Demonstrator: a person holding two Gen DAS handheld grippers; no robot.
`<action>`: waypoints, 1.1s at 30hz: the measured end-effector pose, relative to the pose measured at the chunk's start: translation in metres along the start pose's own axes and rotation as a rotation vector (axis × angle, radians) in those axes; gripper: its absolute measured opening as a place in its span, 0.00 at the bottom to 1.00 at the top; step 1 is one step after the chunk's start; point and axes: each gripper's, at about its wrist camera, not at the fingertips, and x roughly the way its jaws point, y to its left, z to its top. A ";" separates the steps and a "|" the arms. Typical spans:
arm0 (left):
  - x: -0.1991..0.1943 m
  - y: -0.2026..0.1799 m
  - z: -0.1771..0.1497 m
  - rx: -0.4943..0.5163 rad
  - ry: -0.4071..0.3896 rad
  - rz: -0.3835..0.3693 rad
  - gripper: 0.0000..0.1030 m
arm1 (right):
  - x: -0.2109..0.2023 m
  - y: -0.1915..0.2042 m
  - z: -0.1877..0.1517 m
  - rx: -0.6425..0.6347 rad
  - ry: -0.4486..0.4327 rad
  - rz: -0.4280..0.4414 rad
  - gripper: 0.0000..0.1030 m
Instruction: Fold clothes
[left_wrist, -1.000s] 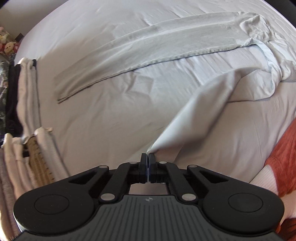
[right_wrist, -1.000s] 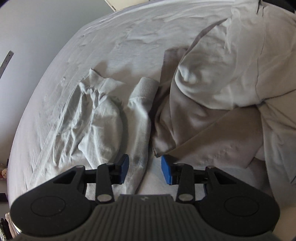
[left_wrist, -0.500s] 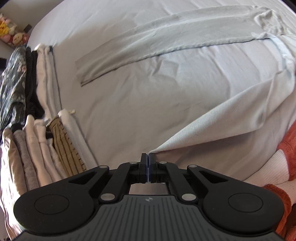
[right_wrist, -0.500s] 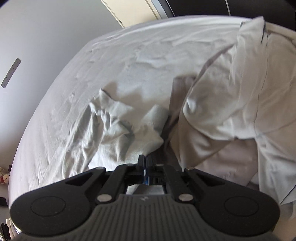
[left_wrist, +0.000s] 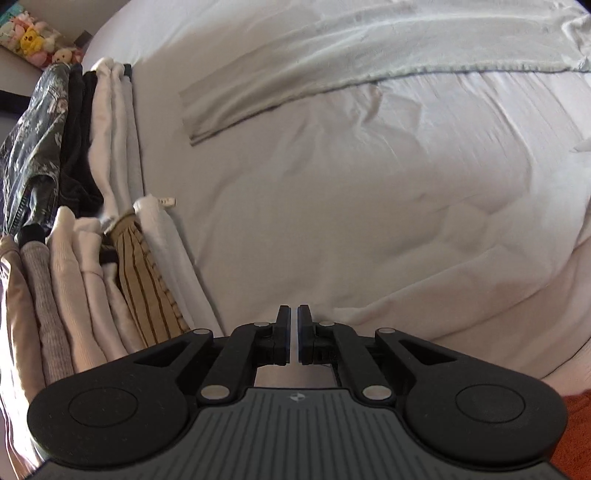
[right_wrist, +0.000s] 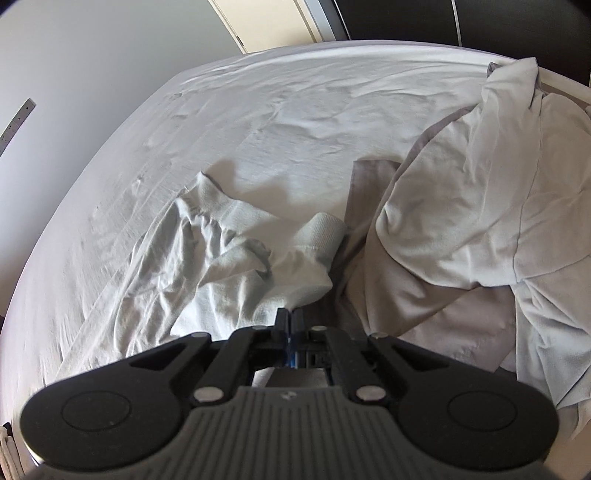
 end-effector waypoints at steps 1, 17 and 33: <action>-0.003 0.000 -0.001 0.007 -0.019 -0.014 0.03 | 0.000 0.000 -0.001 -0.001 0.002 -0.002 0.01; 0.006 -0.069 -0.033 0.467 0.098 -0.222 0.27 | 0.002 0.006 -0.011 -0.014 0.020 -0.038 0.01; 0.062 -0.098 -0.024 0.515 0.105 -0.131 0.56 | 0.004 0.012 -0.013 -0.037 0.029 -0.071 0.02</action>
